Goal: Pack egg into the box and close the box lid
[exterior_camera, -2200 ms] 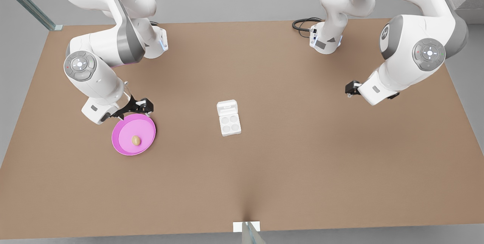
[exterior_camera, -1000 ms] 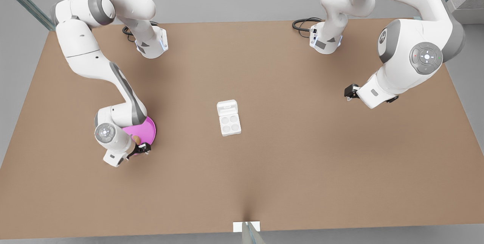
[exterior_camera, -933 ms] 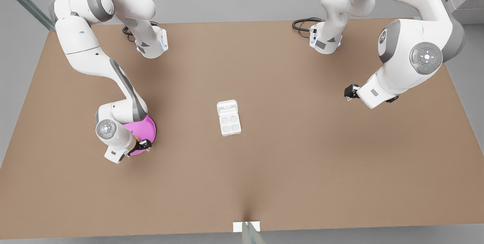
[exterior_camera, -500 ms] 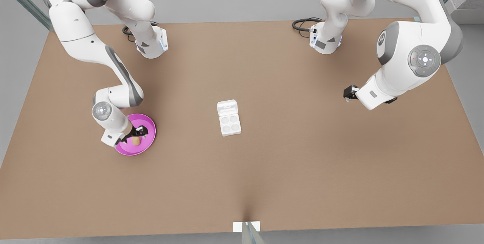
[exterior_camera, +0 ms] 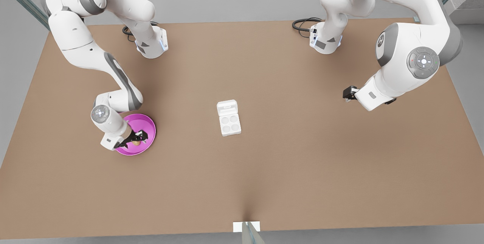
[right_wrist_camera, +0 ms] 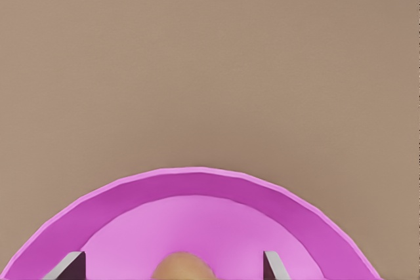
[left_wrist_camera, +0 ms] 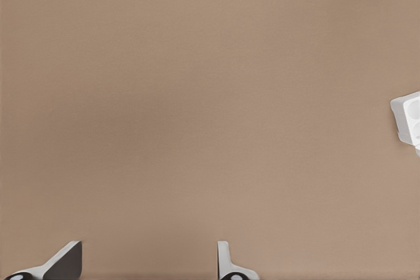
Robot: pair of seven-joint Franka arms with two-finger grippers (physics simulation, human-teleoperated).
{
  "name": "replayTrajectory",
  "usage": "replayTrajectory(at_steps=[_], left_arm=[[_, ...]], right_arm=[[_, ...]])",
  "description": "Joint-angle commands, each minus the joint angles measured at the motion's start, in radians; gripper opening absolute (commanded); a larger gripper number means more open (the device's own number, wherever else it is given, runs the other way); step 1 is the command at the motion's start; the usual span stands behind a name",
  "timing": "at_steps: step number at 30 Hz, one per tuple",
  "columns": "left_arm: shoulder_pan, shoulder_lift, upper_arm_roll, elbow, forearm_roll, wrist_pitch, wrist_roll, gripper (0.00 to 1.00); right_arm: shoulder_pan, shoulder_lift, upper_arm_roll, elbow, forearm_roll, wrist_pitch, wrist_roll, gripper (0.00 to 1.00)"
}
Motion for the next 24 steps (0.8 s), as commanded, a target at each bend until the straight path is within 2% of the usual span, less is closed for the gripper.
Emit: replayTrajectory(at_steps=[1, 22, 24], left_arm=[[0.0, -0.001, 0.001, 0.0, 0.001, 0.0, 0.001, 1.0], [0.0, 0.013, 0.001, 0.0, 0.001, -0.002, -0.001, 1.0], [0.0, 0.013, 0.001, 0.0, 0.001, -0.002, -0.001, 1.0]], right_arm=[[-0.005, 0.01, 0.0, 0.003, 0.0, 0.007, -0.01, 1.0], [-0.027, 0.012, 0.001, -0.04, -0.018, 0.007, 0.017, 1.0], [-0.025, 0.012, 0.001, -0.04, -0.018, 0.007, 0.019, 0.88]])
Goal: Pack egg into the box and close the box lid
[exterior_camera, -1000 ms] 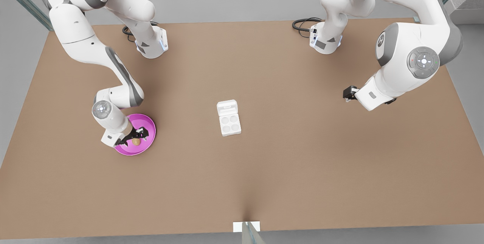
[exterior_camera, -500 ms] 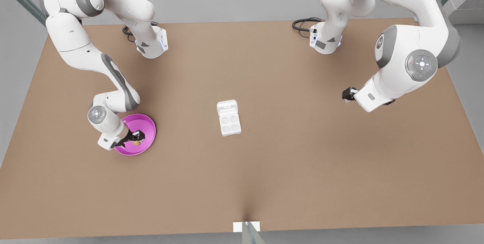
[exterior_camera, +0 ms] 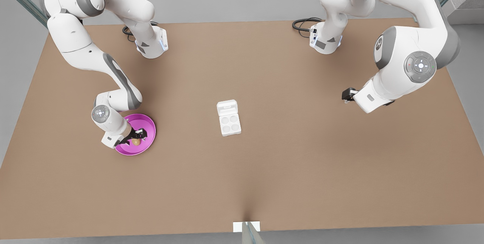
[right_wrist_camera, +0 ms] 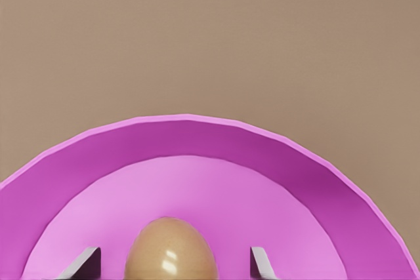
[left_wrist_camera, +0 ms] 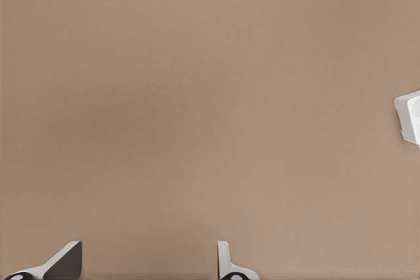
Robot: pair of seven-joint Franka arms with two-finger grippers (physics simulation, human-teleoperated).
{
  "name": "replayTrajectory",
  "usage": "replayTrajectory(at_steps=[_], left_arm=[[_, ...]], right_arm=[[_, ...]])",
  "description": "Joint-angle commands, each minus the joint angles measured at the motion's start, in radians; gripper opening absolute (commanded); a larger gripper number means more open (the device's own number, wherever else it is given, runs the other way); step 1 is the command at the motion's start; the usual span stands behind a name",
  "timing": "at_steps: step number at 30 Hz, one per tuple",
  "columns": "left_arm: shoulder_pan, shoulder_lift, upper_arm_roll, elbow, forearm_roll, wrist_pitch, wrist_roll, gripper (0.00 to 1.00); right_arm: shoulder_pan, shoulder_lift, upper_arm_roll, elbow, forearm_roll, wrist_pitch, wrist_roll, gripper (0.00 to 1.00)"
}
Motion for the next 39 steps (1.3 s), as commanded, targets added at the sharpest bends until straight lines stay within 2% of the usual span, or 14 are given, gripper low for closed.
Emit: replayTrajectory(at_steps=[1, 3, 4, 9, 10, 12, 13, 15, 21, 23, 26, 28, 34, 39], left_arm=[[0.0, -0.001, 0.0, 0.0, 0.001, 0.0, 0.0, 1.0], [0.0, 0.005, 0.0, 0.0, 0.001, 0.0, 0.0, 1.0], [0.0, 0.005, 0.0, 0.0, 0.001, 0.0, 0.0, 1.0], [0.0, 0.011, 0.0, 0.0, 0.001, 0.001, 0.0, 1.0], [0.0, 0.011, 0.0, 0.0, 0.001, 0.001, 0.0, 1.0], [0.0, 0.011, 0.0, 0.0, 0.001, 0.0, 0.0, 1.0], [0.0, 0.011, 0.0, 0.0, 0.001, 0.0, 0.0, 1.0], [0.002, 0.013, 0.0, 0.0, 0.001, 0.0, 0.0, 1.0], [0.002, 0.019, 0.0, 0.0, 0.001, 0.001, -0.002, 1.0], [0.002, 0.02, 0.0, 0.0, -0.001, 0.001, -0.002, 1.0], [0.002, 0.027, 0.0, 0.002, -0.001, 0.003, -0.002, 1.0], [0.002, 0.027, 0.0, 0.002, -0.001, 0.003, -0.002, 1.0], [0.002, 0.028, 0.0, 0.002, 0.001, 0.007, 0.0, 1.0], [0.002, 0.028, 0.0, 0.002, 0.001, 0.007, 0.0, 1.0]], right_arm=[[0.0, -0.002, 0.0, 0.0, 0.001, -0.002, 0.008, 0.81], [-0.001, -0.002, 0.002, 0.0, 0.001, -0.005, 0.008, 0.45], [-0.001, -0.002, 0.002, 0.001, 0.001, -0.005, 0.006, 0.42], [-0.001, -0.014, 0.013, 0.005, 0.001, -0.013, -0.005, 0.39], [-0.029, -0.034, 0.063, 0.012, 0.008, -0.048, 0.0, 0.4], [-0.197, -0.059, 0.321, 0.158, 0.012, -0.349, 0.054, 0.4], [-0.182, -0.059, 0.344, 0.28, 0.035, -0.508, 0.074, 0.4], [-0.168, -0.054, 0.37, 0.331, 0.063, -0.54, 0.103, 0.4], [0.129, 0.104, 0.35, 0.554, 0.066, -0.539, 0.344, 0.4], [0.353, 0.139, 0.201, 0.705, 0.07, -0.54, 0.385, 0.4], [0.451, 0.25, 0.19, 0.833, 0.072, -0.522, 0.475, 0.4], [0.542, 0.299, 0.131, 0.914, 0.078, -0.525, 0.512, 0.4], [0.616, 0.287, 0.138, 0.854, 0.179, -0.551, 0.669, 0.4], [0.617, 0.241, 0.146, 0.684, 0.179, -0.454, 0.744, 0.39]])
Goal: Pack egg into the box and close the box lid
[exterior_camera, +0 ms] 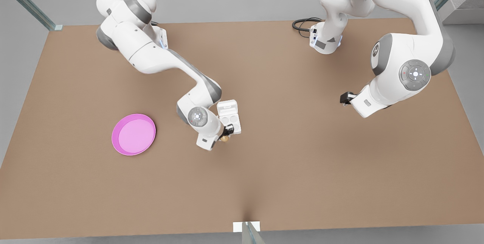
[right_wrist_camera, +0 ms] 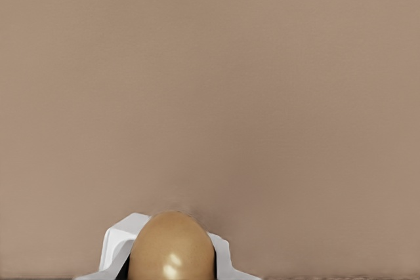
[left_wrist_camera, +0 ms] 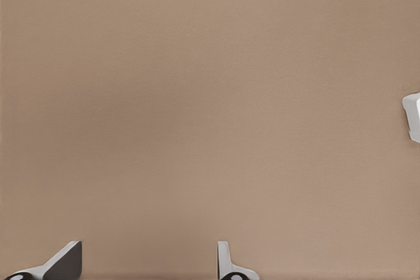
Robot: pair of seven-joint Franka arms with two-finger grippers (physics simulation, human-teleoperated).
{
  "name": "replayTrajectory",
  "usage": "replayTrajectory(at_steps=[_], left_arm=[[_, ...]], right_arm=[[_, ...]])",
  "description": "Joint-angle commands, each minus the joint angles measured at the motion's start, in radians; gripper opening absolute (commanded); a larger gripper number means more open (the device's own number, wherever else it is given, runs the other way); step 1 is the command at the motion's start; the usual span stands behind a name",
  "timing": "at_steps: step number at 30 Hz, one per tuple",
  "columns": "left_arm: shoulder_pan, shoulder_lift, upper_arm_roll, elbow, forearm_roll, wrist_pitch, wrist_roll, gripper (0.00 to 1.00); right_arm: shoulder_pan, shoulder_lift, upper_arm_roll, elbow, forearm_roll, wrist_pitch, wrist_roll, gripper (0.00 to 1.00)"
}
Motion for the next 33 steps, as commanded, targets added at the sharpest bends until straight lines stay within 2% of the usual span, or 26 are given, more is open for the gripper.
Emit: replayTrajectory(at_steps=[1, 7, 12, 19, 20, 21, 26, 27, 28, 29, 30, 31, 32, 33], left_arm=[[0.0, -0.001, 0.0, 0.0, 0.001, 0.001, 0.0, 1.0], [0.0, 0.006, 0.0, 0.0, 0.001, 0.004, -0.001, 1.0], [0.0, 0.006, 0.0, 0.0, 0.001, 0.009, -0.001, 1.0], [0.0, 0.013, 0.0, 0.0, 0.001, 0.01, -0.001, 1.0], [0.0, 0.013, 0.0, 0.0, 0.001, 0.01, -0.001, 1.0], [0.0, 0.013, 0.0, 0.0, 0.001, 0.01, -0.001, 1.0], [0.0, 0.019, 0.0, 0.0, 0.002, 0.018, 0.0, 1.0], [0.0, 0.019, 0.0, 0.0, 0.002, 0.016, -0.001, 1.0], [-0.002, 0.019, 0.0, 0.0, 0.002, 0.016, 0.0, 1.0], [-0.003, 0.02, 0.0, 0.0, 0.004, 0.016, -0.001, 1.0], [-0.054, 0.029, 0.0, -0.001, 0.002, -0.019, 0.0, 1.0], [-0.072, 0.031, 0.0, 0.0, 0.001, -0.049, -0.003, 1.0], [-0.127, 0.034, 0.0, -0.001, 0.002, -0.1, -0.012, 1.0], [-0.175, 0.034, 0.0, -0.001, 0.001, -0.186, -0.024, 1.0]], right_arm=[[-0.007, -0.052, 0.002, -0.104, -0.008, 0.099, 0.37, 0.39], [0.002, -0.069, 0.012, -0.139, -0.008, 0.122, 0.429, 0.39], [-0.009, -0.127, 0.014, -0.26, -0.008, 0.161, 0.432, 0.39], [0.017, -0.13, 0.014, -0.256, -0.008, 0.17, 0.468, 0.41], [0.019, -0.13, 0.014, -0.259, -0.008, 0.17, 0.468, 0.86], [0.024, -0.13, 0.014, -0.26, -0.008, 0.168, 0.466, 1.0], [0.034, -0.13, 0.014, -0.222, -0.012, 0.156, 0.468, 1.0], [0.044, -0.13, 0.012, -0.165, -0.026, 0.156, 0.449, 1.0], [0.037, -0.13, 0.012, -0.061, -0.145, 0.156, 0.365, 1.0], [-0.001, -0.13, 0.006, 0.013, -0.181, 0.155, 0.128, 1.0], [-0.073, -0.138, 0.011, 0.063, -0.175, 0.109, -0.16, 1.0], [-0.119, -0.249, -0.044, 0.201, -0.172, -0.271, -0.426, 1.0], [-0.081, -0.443, -0.26, 0.2, -0.017, -0.626, -0.422, 1.0], [-0.064, -0.534, -0.33, 0.162, 0.052, -0.744, -0.287, 1.0]])
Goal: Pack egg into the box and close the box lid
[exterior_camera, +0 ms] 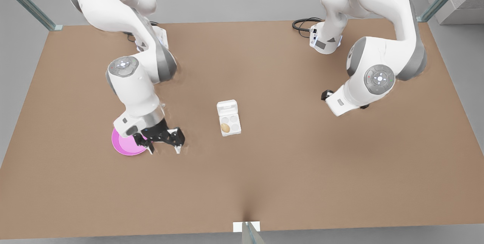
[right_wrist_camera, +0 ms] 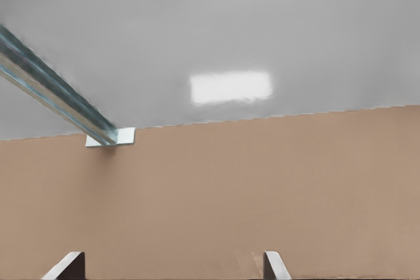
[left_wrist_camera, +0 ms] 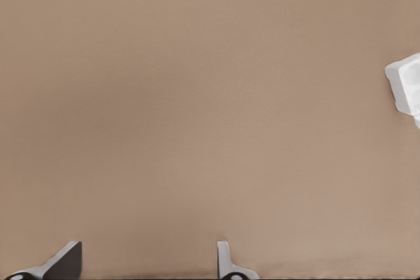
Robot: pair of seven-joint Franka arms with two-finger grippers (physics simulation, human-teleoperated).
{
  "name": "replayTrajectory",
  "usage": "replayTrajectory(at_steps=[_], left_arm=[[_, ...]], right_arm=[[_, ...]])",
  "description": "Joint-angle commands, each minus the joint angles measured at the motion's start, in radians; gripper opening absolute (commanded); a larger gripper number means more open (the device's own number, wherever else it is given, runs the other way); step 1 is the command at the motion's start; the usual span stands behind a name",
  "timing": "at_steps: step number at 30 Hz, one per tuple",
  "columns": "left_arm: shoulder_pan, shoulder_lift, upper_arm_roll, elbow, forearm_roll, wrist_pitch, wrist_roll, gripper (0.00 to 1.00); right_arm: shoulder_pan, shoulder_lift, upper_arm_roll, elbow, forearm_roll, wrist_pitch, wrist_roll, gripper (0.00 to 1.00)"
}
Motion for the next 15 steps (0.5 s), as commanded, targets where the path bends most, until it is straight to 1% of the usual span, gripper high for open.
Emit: replayTrajectory(at_steps=[1, 2, 3, 4, 5, 6, 8, 10, 12, 14, 15], left_arm=[[-0.117, 0.005, 0.0, 0.0, -0.005, -0.188, -0.134, 0.36], [-0.269, 0.049, 0.0, 0.002, -0.022, -0.233, -0.273, 0.21], [-0.409, 0.103, 0.0, 0.002, -0.106, -0.231, -0.438, 0.21], [-0.476, 0.154, 0.0, 0.008, -0.206, -0.211, -0.596, 0.21], [-0.541, 0.207, 0.0, 0.008, -0.308, -0.064, -0.806, 0.21], [-0.564, 0.253, 0.0, 0.008, -0.404, 0.08, -0.978, 0.21], [-0.607, 0.318, 0.0, 0.008, -0.473, 0.241, -1.105, 0.21], [-0.624, 0.364, -0.002, 0.006, -0.487, 0.396, -1.159, 0.21], [-0.618, 0.407, 0.0, 0.008, -0.483, 0.588, -1.158, 0.21], [-0.602, 0.441, 0.001, 0.006, -0.473, 0.724, -1.145, 0.21], [-0.602, 0.461, 0.001, 0.008, -0.471, 0.747, -1.144, 0.21]], right_arm=[[0.006, -0.088, -0.075, 0.007, 0.107, -0.63, -0.391, 1.0], [-0.009, -0.074, -0.078, 0.033, 0.139, -0.659, -0.34, 1.0], [-0.006, -0.075, -0.075, 0.037, 0.118, -0.656, -0.343, 1.0], [0.003, -0.074, -0.074, 0.037, 0.118, -0.654, -0.337, 1.0], [0.025, -0.069, -0.074, 0.037, 0.118, -0.65, -0.333, 1.0], [0.031, -0.068, -0.074, 0.04, 0.112, -0.645, -0.334, 1.0], [0.022, -0.068, -0.078, 0.038, 0.1, -0.64, -0.337, 1.0], [0.017, -0.069, -0.078, 0.03, 0.089, -0.653, -0.342, 1.0], [0.028, -0.069, -0.075, 0.021, 0.093, -0.732, -0.333, 1.0], [0.031, -0.06, -0.074, 0.034, 0.092, -0.716, -0.334, 1.0], [0.018, -0.06, -0.075, 0.037, 0.09, -0.665, -0.342, 1.0]])
